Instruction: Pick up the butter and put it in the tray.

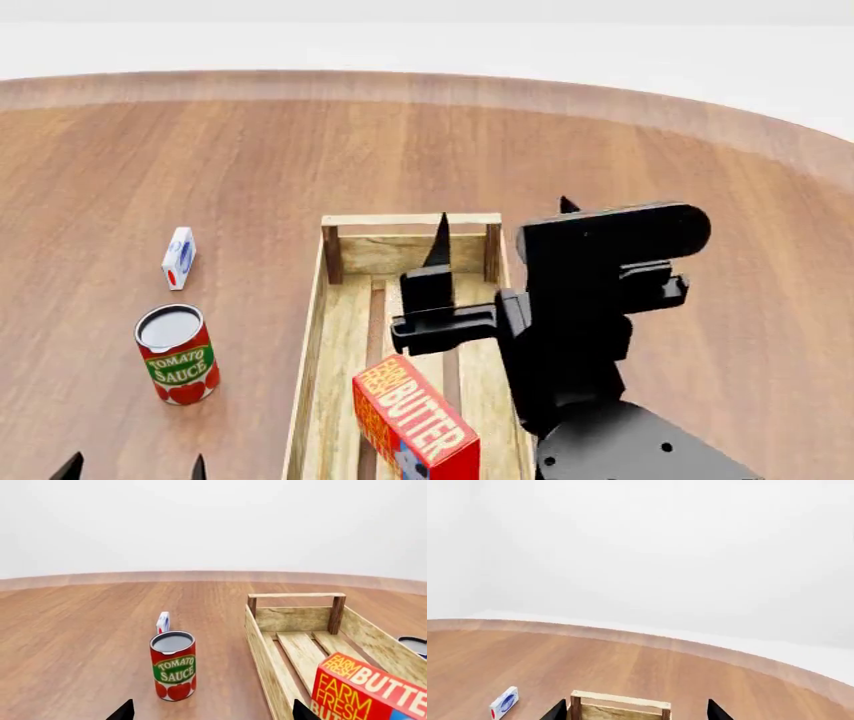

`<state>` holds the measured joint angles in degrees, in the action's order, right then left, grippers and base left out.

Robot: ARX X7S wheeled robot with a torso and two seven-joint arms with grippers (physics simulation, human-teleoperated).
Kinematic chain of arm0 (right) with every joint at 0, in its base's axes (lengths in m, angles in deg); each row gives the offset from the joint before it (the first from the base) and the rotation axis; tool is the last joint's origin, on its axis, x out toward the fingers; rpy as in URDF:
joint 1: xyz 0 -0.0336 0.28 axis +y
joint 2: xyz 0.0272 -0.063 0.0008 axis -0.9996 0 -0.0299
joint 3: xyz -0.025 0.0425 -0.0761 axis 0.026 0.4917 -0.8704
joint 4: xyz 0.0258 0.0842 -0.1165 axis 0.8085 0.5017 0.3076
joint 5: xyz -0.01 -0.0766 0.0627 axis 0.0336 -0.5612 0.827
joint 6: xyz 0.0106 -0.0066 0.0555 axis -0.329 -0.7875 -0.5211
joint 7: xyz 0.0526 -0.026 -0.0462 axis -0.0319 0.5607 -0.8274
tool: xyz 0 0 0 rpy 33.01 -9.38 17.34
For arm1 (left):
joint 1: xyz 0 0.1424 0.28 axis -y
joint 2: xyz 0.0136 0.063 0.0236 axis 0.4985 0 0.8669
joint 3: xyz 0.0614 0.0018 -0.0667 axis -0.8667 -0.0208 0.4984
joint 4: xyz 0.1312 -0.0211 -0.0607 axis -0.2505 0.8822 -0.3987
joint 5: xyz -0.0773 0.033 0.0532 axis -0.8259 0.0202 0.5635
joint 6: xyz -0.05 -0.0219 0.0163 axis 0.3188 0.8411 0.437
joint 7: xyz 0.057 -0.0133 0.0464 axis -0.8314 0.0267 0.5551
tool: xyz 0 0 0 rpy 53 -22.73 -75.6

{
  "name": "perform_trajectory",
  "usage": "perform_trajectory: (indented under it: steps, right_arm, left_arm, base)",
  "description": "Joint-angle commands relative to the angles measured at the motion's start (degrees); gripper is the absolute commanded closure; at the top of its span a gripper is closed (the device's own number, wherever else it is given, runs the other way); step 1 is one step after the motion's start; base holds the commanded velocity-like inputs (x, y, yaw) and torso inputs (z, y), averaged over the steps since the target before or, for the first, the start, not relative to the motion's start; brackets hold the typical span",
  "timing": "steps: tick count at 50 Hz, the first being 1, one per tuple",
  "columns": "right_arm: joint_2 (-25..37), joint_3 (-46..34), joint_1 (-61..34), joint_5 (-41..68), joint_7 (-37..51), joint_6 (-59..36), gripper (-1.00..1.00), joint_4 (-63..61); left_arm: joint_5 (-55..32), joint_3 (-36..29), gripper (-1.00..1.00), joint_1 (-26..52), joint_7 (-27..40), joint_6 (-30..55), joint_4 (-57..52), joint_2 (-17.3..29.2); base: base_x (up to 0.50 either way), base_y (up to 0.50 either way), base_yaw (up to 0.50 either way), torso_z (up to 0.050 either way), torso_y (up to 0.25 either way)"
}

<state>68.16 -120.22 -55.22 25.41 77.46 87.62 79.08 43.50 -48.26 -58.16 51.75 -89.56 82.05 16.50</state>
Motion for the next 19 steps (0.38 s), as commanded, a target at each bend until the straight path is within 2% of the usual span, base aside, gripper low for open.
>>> perform_trajectory:
  steps: [1,7,19]
  right_arm:
    - [6.16,1.21,10.23,-7.70,1.12,14.69,-1.00,-9.98]
    - [8.71,1.88,12.25,-9.22,5.60,15.39,-1.00,-12.85]
    - [12.91,-0.26,18.60,-20.32,13.53,16.49,-1.00,-20.22]
  left_arm:
    - [-0.31,0.00,-1.00,-0.13,0.36,0.51,-1.26,0.45]
    - [-0.60,0.10,-1.00,-0.22,0.51,0.75,-2.05,0.75]
    - [-0.62,-0.06,-1.00,-0.75,0.77,0.61,-3.18,1.16]
  base:
    - [0.00,0.00,0.00,0.000,0.000]
    - [0.00,0.00,0.00,0.000,0.000]
    - [0.00,0.00,0.00,0.000,0.000]
